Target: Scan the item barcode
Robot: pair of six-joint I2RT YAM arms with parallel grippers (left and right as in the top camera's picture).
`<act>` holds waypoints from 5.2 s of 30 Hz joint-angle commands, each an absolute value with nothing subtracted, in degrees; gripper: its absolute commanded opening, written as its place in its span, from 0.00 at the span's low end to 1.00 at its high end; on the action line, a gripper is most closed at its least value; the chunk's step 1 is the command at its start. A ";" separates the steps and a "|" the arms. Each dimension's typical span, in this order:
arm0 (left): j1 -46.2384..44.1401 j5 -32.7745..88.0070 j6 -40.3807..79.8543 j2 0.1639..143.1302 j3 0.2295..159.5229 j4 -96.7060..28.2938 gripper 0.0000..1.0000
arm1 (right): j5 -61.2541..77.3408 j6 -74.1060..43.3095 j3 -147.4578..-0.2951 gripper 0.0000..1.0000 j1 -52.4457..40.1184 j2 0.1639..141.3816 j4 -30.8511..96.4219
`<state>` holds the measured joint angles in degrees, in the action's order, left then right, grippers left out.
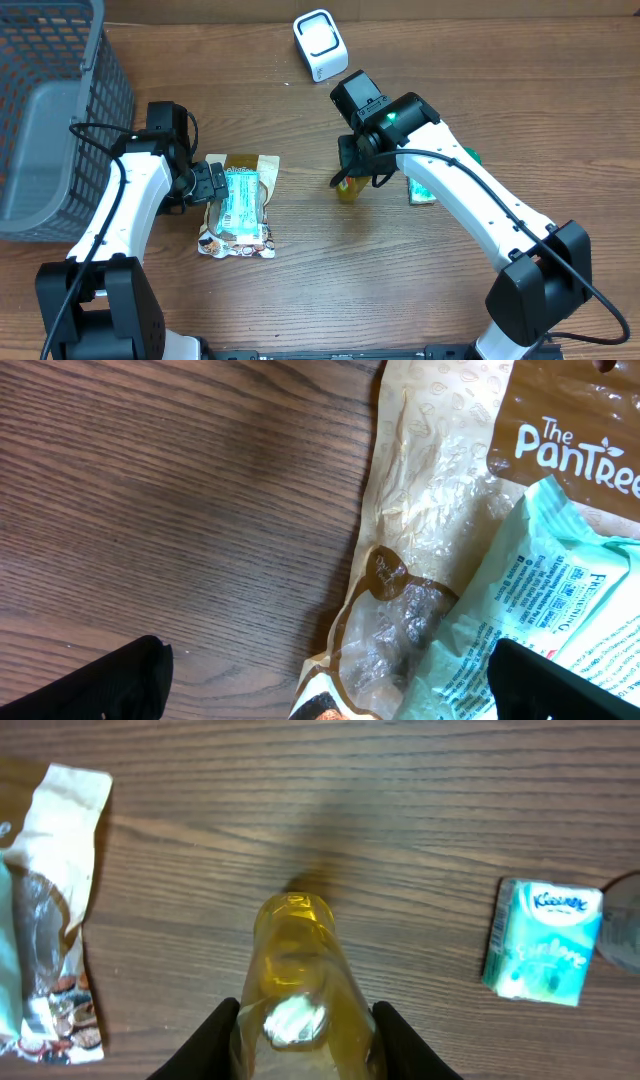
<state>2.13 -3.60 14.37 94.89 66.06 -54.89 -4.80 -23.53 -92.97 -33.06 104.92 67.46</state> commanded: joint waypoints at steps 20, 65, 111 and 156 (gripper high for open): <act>1.89 -3.14 13.72 95.13 66.92 -54.98 1.00 | -9.61 -25.28 -85.32 0.24 -33.39 104.81 58.19; 1.89 -3.14 13.72 95.13 66.92 -55.00 0.99 | -19.20 43.24 -111.59 0.04 -32.16 117.97 26.06; 1.89 -3.14 13.72 95.13 66.92 -55.00 1.00 | -23.59 52.29 -111.57 0.04 -29.80 135.61 -10.17; 1.89 -3.14 13.72 95.13 66.92 -55.00 1.00 | -11.57 -6.76 -111.59 0.04 -23.20 111.50 60.73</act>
